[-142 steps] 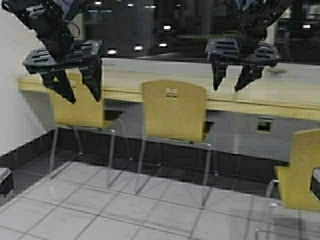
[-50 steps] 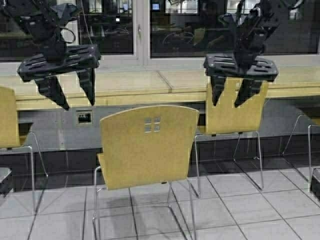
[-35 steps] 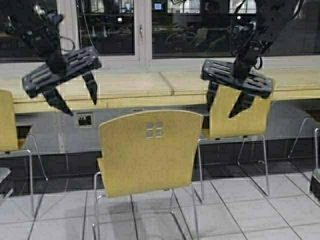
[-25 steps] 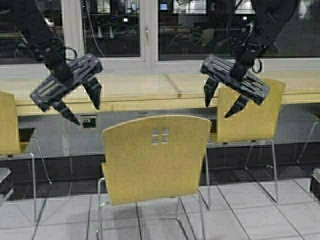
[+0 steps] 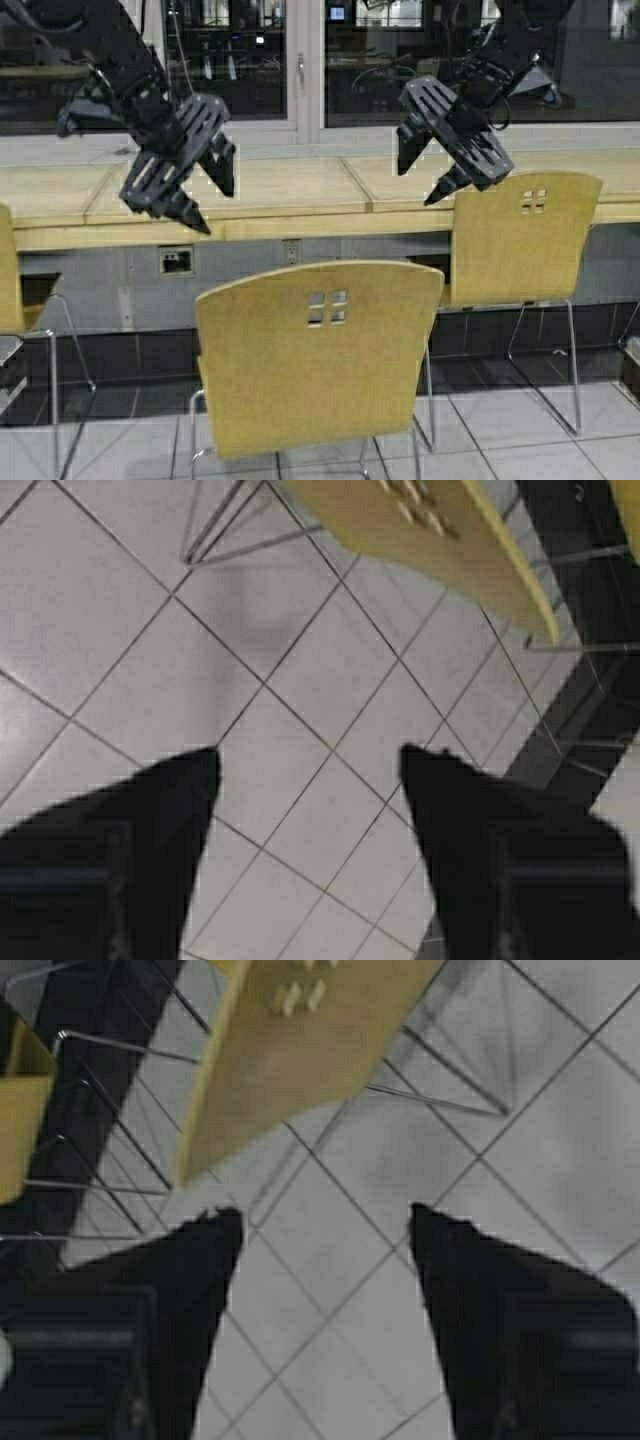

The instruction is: Push the chairs under the table

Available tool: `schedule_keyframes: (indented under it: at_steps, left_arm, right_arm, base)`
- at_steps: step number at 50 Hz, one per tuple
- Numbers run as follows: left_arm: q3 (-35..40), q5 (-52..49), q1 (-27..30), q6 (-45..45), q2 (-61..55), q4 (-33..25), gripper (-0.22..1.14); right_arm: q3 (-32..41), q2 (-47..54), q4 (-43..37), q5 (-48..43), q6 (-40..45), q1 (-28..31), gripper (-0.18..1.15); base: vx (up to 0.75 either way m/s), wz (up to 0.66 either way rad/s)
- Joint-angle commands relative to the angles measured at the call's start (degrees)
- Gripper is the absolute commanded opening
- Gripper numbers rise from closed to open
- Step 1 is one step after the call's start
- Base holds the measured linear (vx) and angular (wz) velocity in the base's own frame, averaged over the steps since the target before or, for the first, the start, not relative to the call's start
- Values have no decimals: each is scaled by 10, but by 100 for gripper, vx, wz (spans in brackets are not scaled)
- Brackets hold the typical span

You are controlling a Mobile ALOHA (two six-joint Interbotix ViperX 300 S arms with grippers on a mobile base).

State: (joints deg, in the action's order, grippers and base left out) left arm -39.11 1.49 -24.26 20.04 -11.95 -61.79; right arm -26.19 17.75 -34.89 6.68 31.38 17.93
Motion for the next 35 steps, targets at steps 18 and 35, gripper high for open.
schedule_keyframes:
  at_steps: [18, 35]
  left_arm:
    - [18, 0, -9, 70, -46, -26, 90]
    - [31, -2, -9, 83, -96, -28, 90]
  right_arm:
    - [21, 16, -17, 36, 2, -4, 88]
    - [25, 65, -39, 40, 2, -6, 88]
  base:
    - [26, -3]
    - [20, 5]
